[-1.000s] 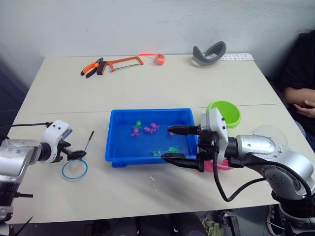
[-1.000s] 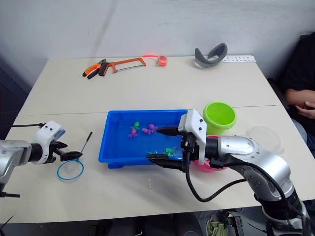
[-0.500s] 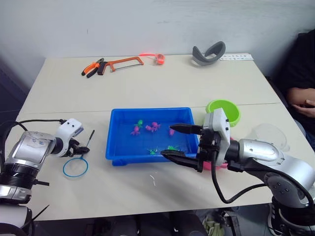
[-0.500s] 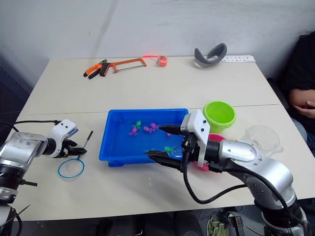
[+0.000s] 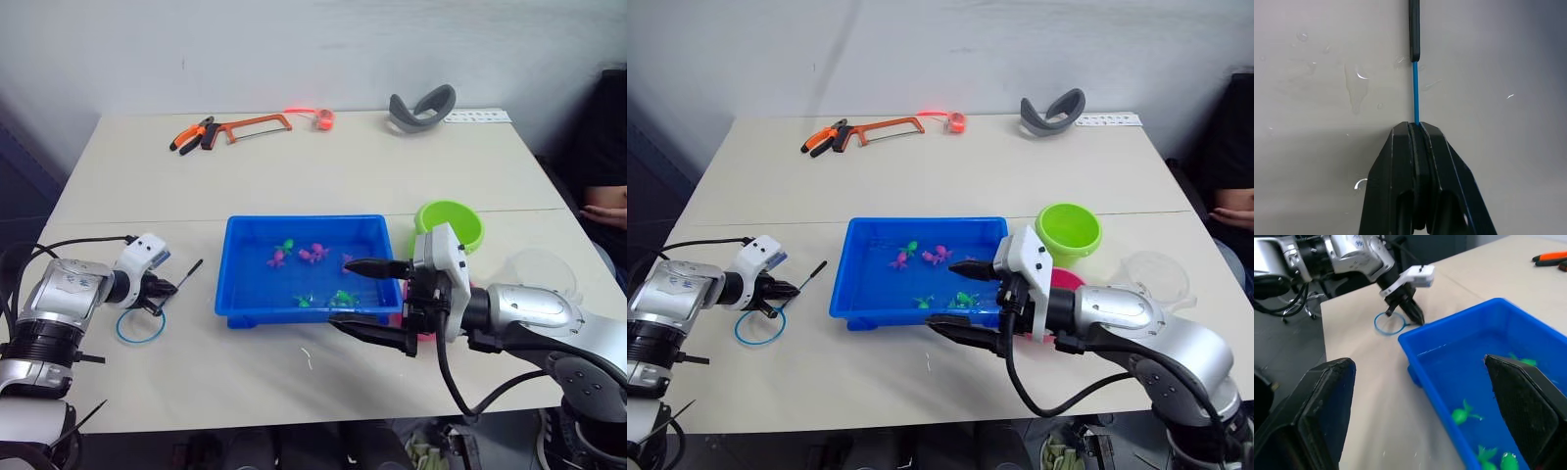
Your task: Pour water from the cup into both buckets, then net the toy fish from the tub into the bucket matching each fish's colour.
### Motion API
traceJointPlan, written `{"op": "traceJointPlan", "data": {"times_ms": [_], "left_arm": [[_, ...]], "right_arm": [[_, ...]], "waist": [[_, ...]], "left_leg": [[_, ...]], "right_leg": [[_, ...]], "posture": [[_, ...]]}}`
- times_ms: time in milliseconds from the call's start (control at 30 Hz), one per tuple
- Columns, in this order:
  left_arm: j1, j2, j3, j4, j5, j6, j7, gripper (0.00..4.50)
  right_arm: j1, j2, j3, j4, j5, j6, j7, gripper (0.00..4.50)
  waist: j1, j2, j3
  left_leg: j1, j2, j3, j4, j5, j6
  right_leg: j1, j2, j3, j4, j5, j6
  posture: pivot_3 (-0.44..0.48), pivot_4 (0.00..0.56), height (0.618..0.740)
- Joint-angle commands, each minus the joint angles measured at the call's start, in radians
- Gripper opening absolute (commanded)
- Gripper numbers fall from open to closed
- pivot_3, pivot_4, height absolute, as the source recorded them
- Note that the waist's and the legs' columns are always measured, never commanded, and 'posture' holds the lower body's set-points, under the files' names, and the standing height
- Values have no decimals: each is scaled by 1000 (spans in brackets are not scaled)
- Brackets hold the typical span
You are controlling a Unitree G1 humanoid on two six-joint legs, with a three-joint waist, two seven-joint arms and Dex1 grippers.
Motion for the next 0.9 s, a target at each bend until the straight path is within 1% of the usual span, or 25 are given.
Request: {"op": "traceJointPlan", "data": {"times_ms": [33, 133, 267, 333, 400, 467, 633, 733, 900], "left_arm": [[-105, 69, 61, 2, -21, -89, -102, 108], [-155, 91, 82, -60, -71, -128, -214, 108], [-176, 103, 83, -182, -114, -161, -337, 108], [-173, 98, 83, -227, -130, -170, -373, 108], [-157, 78, 73, -336, -194, -178, -462, 108], [-144, 56, 42, -431, -231, -187, -526, 108], [-145, -11, -39, -539, -243, -209, -584, 108], [-186, -84, -93, -535, -224, -234, -586, 108], [-227, -146, -150, -514, -205, -259, -613, 108]], "right_arm": [[-40, -49, -50, 4, 29, 3, 44, 4500], [-74, -89, -62, 35, 24, 6, 83, 4500], [-136, -149, -69, 86, 18, 15, 147, 4500], [-155, -173, -70, 108, 14, 14, 178, 4500], [-202, -207, -52, 138, -6, 18, 225, 4500], [-248, -224, -29, 160, -25, 23, 257, 4500], [-354, -201, 49, 198, -78, 40, 269, 4500], [-410, -169, 107, 208, -85, 70, 275, 4500], [-461, -108, 213, 257, -180, 63, 269, 4500]], "waist": [[0, -4, 0], [0, -4, 0], [-1, -3, 1], [-2, -3, 1], [-2, -3, 1], [-2, -3, 1], [-3, -3, 1], [-6, -2, 2], [-3, -2, 2]], "left_leg": [[-3, 0, -1, 1, 0, 0], [-6, 0, -2, 2, 0, 0], [-6, 0, 1, 1, -2, 2], [-6, 0, 1, 1, -2, 2], [-6, 0, 1, 2, -2, 2], [-6, 1, 1, 2, -2, 2], [-5, 1, 1, 4, -2, 2], [-5, 1, 2, 4, -2, 2], [-5, 1, 2, 5, -2, 2]], "right_leg": [[-2, 0, -1, 0, 0, 0], [-2, -1, -3, -3, 0, 0], [-2, -2, -2, -4, 0, 0], [-3, -1, -2, -4, 0, 0], [-3, 0, -2, -4, 0, 0], [-3, 0, -1, -3, 0, 0], [-3, 0, 0, -2, 0, 1], [-3, 1, 1, -2, 1, 1], [-4, 2, 2, -2, 1, 1]], "posture": [[0, 150, 740], [0, 150, 740], [0, 150, 740], [0, 150, 740], [0, 150, 740], [0, 150, 740], [0, 150, 740], [0, 150, 740], [0, 150, 740]]}}
